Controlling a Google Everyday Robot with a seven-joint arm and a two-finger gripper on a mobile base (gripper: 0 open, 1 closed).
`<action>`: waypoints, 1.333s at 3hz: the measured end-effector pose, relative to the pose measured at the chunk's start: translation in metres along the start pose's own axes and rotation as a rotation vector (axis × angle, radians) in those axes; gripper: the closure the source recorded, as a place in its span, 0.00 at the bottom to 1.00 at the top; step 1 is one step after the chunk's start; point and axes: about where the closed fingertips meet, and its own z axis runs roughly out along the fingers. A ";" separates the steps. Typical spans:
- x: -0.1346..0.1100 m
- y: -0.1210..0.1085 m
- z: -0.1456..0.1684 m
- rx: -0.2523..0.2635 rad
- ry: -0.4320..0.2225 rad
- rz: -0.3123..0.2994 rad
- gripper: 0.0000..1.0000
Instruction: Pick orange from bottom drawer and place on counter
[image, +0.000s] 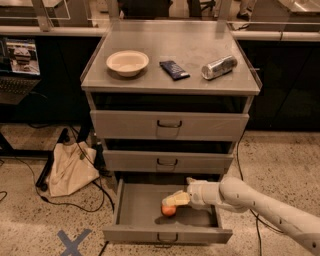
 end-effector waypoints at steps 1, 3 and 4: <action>0.000 0.004 0.000 0.011 -0.007 -0.009 0.00; 0.051 -0.036 0.054 0.099 0.003 0.078 0.00; 0.070 -0.058 0.071 0.117 -0.025 0.145 0.00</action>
Offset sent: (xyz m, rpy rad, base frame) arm 0.0181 -0.0035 -0.1038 -0.0979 0.0242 -0.1826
